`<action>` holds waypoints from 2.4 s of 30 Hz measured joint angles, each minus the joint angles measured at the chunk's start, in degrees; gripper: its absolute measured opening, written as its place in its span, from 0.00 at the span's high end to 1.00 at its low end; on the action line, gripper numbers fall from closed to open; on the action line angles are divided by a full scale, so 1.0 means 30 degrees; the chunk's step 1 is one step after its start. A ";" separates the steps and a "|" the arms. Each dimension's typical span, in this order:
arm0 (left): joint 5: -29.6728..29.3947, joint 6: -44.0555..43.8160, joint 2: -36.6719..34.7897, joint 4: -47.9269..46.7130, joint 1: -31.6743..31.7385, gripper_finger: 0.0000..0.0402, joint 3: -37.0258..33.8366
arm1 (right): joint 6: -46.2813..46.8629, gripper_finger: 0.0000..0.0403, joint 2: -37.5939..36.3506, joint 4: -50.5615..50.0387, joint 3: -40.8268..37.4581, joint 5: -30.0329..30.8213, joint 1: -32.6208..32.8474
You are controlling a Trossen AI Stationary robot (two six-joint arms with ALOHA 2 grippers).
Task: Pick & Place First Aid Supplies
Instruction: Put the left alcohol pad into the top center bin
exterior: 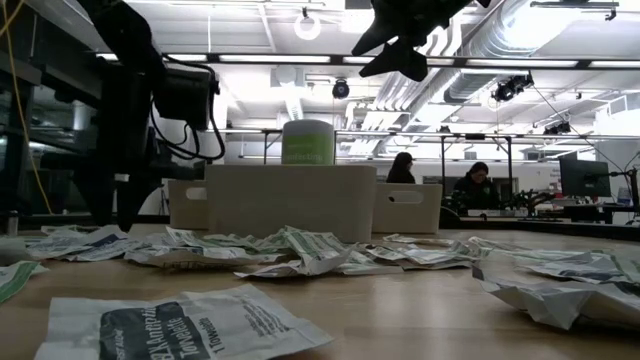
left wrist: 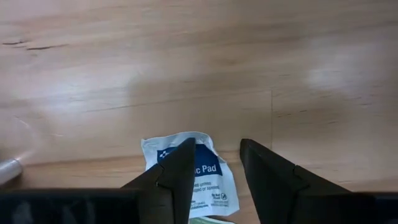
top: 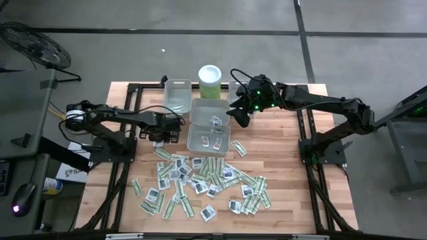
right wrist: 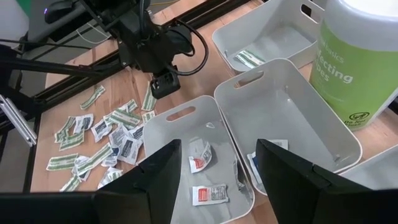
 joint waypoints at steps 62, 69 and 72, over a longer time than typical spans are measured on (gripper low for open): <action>0.0142 2.2430 0.0602 0.7600 0.1183 1.00 0.8978 | 0.2407 0.50 0.0000 -0.2882 -0.0003 0.2514 -0.0530; 0.2720 2.2425 0.1736 0.8389 0.2671 1.00 0.8978 | 0.3241 0.50 0.0000 -0.2982 -0.0003 0.2538 -0.0568; 0.3772 2.2422 0.2276 0.8717 0.3023 1.00 0.8978 | 0.3322 0.50 0.0000 -0.2987 -0.0003 0.2629 -0.0554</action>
